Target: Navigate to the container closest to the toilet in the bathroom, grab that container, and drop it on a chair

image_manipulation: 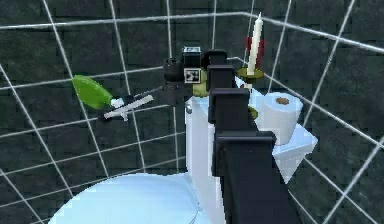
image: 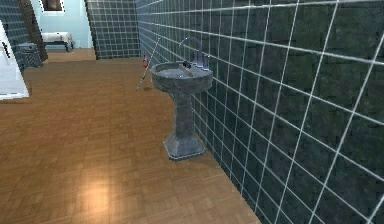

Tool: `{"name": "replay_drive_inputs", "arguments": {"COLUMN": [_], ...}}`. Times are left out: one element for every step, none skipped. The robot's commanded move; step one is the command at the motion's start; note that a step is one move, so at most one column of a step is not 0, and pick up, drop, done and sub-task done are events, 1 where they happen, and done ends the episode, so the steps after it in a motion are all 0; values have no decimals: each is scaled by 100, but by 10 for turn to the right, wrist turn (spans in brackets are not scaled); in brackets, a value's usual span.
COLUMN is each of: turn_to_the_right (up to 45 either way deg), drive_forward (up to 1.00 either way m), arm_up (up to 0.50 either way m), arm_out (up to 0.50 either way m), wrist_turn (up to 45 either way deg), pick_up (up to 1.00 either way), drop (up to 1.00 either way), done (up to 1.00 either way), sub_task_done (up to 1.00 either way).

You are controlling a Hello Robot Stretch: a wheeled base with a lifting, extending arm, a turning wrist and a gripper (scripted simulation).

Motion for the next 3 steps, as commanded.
{"name": "replay_drive_inputs", "arguments": {"turn_to_the_right": [0,0,0], "drive_forward": [0,0,0], "arm_up": [0,0,0], "arm_out": [0,0,-28], "wrist_turn": [-450,-240,0], "pick_up": [0,0,0], "drop": [0,0,0], "done": [0,0,0], "sub_task_done": [0,0,0]}}
